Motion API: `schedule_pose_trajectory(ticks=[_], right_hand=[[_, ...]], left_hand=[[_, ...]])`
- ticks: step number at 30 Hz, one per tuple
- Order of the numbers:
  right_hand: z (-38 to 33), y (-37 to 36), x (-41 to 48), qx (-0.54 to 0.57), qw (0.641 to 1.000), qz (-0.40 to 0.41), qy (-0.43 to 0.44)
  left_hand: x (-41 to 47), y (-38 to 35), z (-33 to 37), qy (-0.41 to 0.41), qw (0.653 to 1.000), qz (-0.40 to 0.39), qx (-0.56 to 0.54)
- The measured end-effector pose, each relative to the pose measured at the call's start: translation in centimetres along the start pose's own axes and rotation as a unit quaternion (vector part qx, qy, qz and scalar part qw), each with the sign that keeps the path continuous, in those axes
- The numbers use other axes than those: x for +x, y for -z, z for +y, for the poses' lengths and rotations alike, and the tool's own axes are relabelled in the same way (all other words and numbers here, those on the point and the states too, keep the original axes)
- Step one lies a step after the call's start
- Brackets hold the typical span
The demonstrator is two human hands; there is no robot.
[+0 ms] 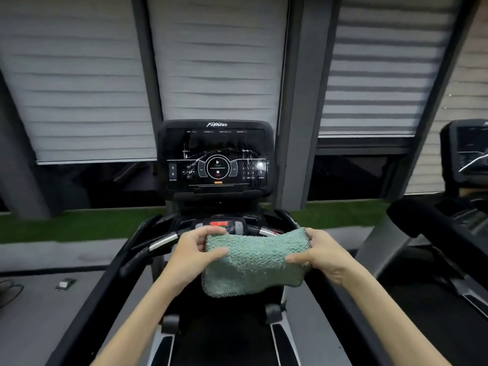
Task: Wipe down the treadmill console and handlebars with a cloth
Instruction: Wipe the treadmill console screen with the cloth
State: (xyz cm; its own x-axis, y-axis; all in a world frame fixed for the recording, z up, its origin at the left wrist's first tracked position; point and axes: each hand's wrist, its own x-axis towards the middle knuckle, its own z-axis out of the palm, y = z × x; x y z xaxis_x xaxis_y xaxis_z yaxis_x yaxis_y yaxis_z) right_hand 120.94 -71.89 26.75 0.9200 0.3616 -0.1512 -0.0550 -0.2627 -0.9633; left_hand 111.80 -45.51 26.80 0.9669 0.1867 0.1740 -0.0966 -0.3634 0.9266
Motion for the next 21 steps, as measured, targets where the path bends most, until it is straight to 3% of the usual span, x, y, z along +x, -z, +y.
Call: schedule_pose_trajectory(ticks=[7,14,21], right_hand=[[-1.3,0.0,8.9,-0.091,0.994,0.06,0.019],[-4.6,-2.2,17.5,-0.244,0.963,0.049,0.106],[-6.4,-3.1,24.2,-0.173,0.979,0.06,0.092]], left_hand=[[9.4,2.6,-2.2,0.011,0.988,0.031,0.15],[19.8,6.5,-6.3,-0.078,0.963,0.013,0.259],[28.8,9.1,-8.0,-0.067,0.97,-0.053,0.227]])
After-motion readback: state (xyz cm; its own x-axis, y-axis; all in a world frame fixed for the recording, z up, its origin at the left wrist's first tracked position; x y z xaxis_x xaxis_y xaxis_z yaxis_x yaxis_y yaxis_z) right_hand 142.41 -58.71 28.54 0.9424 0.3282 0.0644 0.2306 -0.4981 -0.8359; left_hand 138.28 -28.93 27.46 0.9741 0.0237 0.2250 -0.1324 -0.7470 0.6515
